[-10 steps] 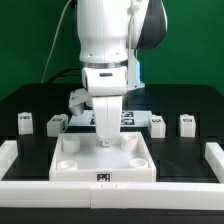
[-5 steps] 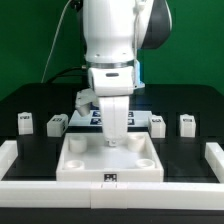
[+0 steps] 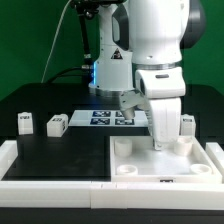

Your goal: Assemble one leg

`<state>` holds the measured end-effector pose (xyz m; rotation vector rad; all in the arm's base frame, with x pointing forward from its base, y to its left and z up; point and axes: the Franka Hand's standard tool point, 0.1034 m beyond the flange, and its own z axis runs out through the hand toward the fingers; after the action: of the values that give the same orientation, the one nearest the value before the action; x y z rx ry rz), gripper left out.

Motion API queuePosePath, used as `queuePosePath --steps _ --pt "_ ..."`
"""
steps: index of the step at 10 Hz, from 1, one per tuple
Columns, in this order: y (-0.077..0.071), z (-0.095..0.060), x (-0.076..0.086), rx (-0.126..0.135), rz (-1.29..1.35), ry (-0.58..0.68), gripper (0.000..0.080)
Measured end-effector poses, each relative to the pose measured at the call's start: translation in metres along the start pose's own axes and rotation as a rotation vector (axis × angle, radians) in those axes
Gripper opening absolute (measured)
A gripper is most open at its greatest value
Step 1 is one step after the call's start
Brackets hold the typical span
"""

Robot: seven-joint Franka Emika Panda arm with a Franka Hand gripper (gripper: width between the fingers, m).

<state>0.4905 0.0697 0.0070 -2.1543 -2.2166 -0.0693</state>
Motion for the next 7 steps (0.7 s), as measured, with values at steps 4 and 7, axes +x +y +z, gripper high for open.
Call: queuePosePath --steps 4,7 --pt "0.0084 0.0011 0.0083 -0.003 0.015 0.003 0.0058" --pt "0.0085 0.0011 0.0072 -0.003 0.017 0.002 0.0428"
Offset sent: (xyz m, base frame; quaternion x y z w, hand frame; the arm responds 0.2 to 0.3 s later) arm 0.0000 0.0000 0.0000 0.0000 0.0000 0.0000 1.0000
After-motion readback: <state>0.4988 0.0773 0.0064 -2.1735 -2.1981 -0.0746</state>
